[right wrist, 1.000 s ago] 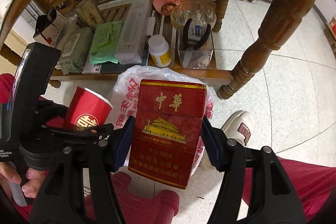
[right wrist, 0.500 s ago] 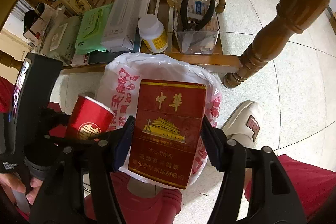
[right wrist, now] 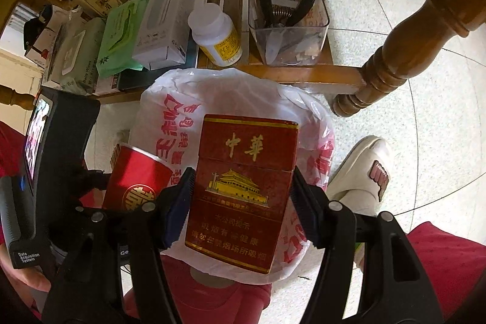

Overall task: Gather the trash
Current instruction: 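Open the left tool and right tool to drop cup and pack into the bag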

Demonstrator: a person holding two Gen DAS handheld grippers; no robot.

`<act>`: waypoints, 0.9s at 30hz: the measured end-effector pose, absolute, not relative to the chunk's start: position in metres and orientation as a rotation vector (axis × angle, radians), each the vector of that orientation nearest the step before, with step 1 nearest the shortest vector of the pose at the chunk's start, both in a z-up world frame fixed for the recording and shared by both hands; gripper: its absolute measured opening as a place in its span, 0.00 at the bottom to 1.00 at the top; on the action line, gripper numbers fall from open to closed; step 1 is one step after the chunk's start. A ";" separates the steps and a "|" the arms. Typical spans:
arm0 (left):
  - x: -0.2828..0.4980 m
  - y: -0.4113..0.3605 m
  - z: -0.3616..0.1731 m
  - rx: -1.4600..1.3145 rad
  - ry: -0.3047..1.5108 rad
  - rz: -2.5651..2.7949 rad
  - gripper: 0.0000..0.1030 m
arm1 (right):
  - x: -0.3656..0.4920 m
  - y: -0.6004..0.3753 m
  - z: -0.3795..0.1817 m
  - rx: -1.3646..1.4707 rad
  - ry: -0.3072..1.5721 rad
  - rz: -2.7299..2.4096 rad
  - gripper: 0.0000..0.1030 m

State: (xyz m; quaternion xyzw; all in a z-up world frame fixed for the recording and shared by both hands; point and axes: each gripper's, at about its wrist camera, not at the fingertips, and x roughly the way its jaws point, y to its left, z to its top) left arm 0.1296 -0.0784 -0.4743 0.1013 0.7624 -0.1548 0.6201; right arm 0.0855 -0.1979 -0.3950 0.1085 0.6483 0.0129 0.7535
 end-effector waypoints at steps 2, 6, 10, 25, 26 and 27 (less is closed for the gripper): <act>0.131 -0.077 -0.475 0.225 1.758 -0.352 0.62 | 0.087 -0.198 -0.397 0.238 1.418 0.026 0.59; 0.133 -0.076 -0.477 0.209 1.768 -0.348 0.63 | 0.089 -0.197 -0.401 0.246 1.434 0.030 0.59; 0.134 -0.076 -0.477 0.203 1.770 -0.348 0.64 | 0.090 -0.196 -0.404 0.247 1.443 0.029 0.59; 0.136 -0.079 -0.474 0.226 1.769 -0.344 0.78 | 0.089 -0.202 -0.406 0.264 1.445 0.004 0.71; 0.136 -0.080 -0.473 0.229 1.768 -0.342 0.78 | 0.089 -0.202 -0.406 0.265 1.444 0.004 0.71; 0.136 -0.080 -0.472 0.230 1.767 -0.342 0.78 | 0.089 -0.202 -0.406 0.266 1.443 0.004 0.71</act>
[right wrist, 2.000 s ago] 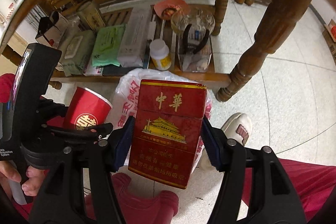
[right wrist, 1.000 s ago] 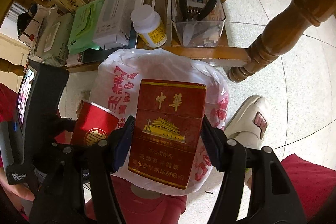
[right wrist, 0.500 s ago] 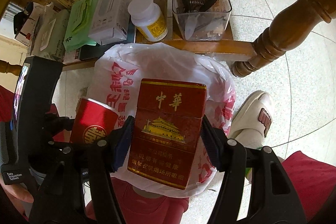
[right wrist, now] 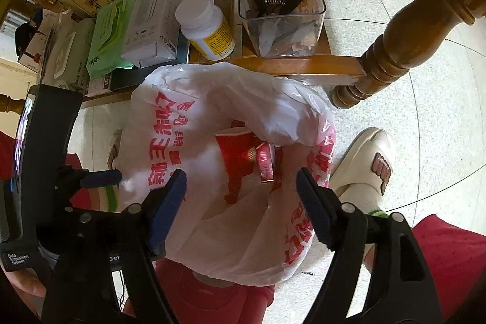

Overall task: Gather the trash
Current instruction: 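Open the left tool and right tool to drop cup and pack into the bag, then raise both tools back over the table toward the remaining items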

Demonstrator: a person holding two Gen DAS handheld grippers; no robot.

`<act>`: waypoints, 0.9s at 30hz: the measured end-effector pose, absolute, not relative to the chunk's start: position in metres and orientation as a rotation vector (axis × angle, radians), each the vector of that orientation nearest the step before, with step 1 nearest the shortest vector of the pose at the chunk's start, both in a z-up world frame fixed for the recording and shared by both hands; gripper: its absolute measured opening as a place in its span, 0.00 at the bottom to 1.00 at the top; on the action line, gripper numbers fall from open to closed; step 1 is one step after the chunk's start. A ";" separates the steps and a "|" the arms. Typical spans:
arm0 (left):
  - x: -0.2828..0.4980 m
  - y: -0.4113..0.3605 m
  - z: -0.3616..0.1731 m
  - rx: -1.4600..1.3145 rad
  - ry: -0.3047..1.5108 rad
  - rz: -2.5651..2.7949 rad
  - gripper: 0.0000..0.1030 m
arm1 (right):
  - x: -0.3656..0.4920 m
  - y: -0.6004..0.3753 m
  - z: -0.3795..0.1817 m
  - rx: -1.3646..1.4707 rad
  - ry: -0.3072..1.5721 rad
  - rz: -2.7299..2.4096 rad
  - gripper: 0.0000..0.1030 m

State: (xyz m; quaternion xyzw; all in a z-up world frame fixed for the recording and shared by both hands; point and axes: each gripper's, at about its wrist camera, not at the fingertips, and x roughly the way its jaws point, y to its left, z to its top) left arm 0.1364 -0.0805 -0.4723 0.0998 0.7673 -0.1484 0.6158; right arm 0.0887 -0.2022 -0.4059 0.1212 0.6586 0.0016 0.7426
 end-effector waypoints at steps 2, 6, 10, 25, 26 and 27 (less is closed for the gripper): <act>0.136 -0.080 -0.472 0.228 1.767 -0.342 0.78 | 0.088 -0.202 -0.405 0.264 1.440 0.000 0.71; 0.136 -0.082 -0.466 0.231 1.757 -0.343 0.78 | 0.087 -0.202 -0.402 0.261 1.431 0.000 0.71; 0.133 -0.081 -0.460 0.239 1.737 -0.345 0.78 | 0.085 -0.199 -0.397 0.252 1.415 -0.001 0.71; 0.112 -0.064 -0.408 0.283 1.602 -0.300 0.79 | 0.054 -0.188 -0.336 0.232 1.273 0.011 0.71; 0.108 -0.062 -0.403 0.296 1.590 -0.299 0.79 | 0.050 -0.188 -0.328 0.236 1.258 0.016 0.71; 0.102 -0.059 -0.393 0.314 1.566 -0.302 0.79 | 0.044 -0.188 -0.316 0.246 1.237 0.024 0.71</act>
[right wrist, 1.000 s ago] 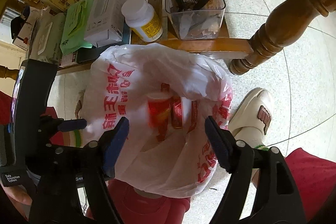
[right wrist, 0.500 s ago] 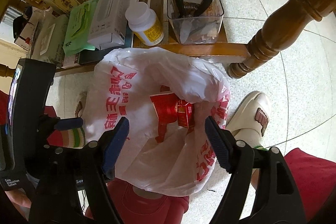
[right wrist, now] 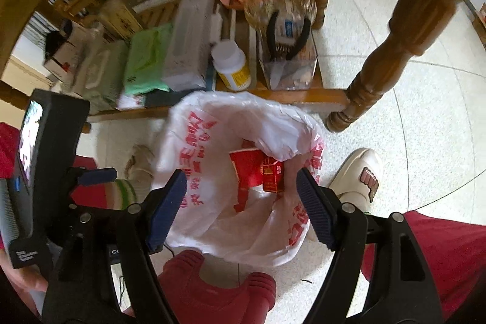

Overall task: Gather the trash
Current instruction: 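Raise both tools back over the table toward the remaining items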

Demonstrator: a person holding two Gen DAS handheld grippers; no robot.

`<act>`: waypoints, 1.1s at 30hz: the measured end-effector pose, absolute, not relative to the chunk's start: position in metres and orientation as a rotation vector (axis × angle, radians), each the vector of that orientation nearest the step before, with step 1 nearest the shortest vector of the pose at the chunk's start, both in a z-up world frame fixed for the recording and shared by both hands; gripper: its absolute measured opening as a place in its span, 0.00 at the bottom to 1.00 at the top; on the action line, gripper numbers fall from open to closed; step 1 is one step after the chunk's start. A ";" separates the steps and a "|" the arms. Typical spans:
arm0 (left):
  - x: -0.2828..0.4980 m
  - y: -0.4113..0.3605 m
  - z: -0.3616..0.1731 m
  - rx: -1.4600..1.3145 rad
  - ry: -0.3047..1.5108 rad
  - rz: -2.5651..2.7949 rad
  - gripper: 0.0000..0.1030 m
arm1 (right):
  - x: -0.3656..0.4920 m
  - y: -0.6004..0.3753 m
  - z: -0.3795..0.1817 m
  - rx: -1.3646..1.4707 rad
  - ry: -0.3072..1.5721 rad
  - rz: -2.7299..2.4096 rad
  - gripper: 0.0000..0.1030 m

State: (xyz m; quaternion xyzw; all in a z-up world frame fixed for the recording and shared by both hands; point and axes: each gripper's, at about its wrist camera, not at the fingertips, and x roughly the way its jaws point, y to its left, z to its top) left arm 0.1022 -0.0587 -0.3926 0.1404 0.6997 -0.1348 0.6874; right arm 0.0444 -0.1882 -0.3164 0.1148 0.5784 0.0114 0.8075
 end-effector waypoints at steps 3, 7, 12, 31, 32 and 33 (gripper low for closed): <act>0.087 -0.048 -0.361 0.341 1.507 -0.315 0.79 | 0.030 -0.190 -0.288 0.278 1.183 0.054 0.77; 0.071 -0.031 -0.300 0.376 1.420 -0.350 0.80 | 0.015 -0.193 -0.238 0.244 1.090 0.069 0.80; 0.068 -0.014 -0.208 0.381 1.298 -0.351 0.86 | 0.007 -0.193 -0.162 0.154 0.964 0.112 0.85; 0.133 -0.002 0.044 0.436 1.022 -0.306 0.90 | 0.058 -0.209 0.092 0.058 0.756 0.238 0.93; 0.137 -0.003 0.049 0.445 1.013 -0.297 0.90 | 0.065 -0.212 0.098 0.074 0.759 0.246 0.93; 0.139 -0.002 0.051 0.448 1.012 -0.295 0.90 | 0.069 -0.214 0.103 0.087 0.760 0.252 0.93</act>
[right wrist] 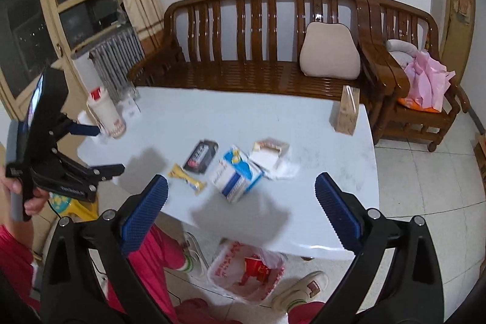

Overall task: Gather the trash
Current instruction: 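Raise both tools back over the table toward the remaining items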

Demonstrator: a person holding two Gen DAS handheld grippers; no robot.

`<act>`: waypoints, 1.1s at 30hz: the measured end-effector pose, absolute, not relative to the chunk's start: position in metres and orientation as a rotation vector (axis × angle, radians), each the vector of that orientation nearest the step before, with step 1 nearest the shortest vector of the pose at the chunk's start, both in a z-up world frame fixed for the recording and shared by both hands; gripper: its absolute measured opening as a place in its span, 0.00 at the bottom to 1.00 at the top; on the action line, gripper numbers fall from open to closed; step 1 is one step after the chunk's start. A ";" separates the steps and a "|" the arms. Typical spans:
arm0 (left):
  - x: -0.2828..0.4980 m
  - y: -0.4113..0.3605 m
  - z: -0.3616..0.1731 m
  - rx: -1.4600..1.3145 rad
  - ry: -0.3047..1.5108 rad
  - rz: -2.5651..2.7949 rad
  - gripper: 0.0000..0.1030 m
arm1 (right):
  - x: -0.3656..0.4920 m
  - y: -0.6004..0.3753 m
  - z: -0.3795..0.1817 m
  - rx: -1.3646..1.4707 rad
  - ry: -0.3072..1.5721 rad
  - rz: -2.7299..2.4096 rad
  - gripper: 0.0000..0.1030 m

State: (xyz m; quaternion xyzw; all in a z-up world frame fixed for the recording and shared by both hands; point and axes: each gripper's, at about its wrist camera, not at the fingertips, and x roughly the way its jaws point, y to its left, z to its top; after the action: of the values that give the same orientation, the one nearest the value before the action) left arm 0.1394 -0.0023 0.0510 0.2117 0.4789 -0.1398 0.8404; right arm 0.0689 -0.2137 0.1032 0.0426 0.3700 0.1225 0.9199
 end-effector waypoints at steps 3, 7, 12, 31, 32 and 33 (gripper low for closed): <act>0.154 -0.005 0.052 0.458 1.027 -0.292 0.90 | 0.086 -0.220 0.109 0.127 0.770 0.259 0.93; 0.174 -0.009 0.041 0.471 1.059 -0.278 0.91 | 0.113 -0.225 0.111 0.131 0.792 0.239 0.93; 0.203 -0.013 0.025 0.467 1.113 -0.274 0.91 | 0.146 -0.228 0.100 0.155 0.848 0.252 0.93; 0.285 -0.026 -0.058 0.460 1.284 -0.257 0.90 | 0.263 -0.231 0.014 0.226 1.078 0.280 0.93; 0.287 -0.027 -0.063 0.464 1.294 -0.259 0.91 | 0.269 -0.231 0.005 0.229 1.094 0.278 0.93; 0.291 -0.029 -0.070 0.470 1.307 -0.264 0.91 | 0.273 -0.231 0.000 0.232 1.106 0.277 0.93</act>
State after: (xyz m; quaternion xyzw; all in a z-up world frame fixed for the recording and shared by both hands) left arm 0.2906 -0.0288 -0.0703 0.2159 0.6003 -0.1214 0.7605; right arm 0.2733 -0.2309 0.0002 0.1096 0.5222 0.1307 0.8356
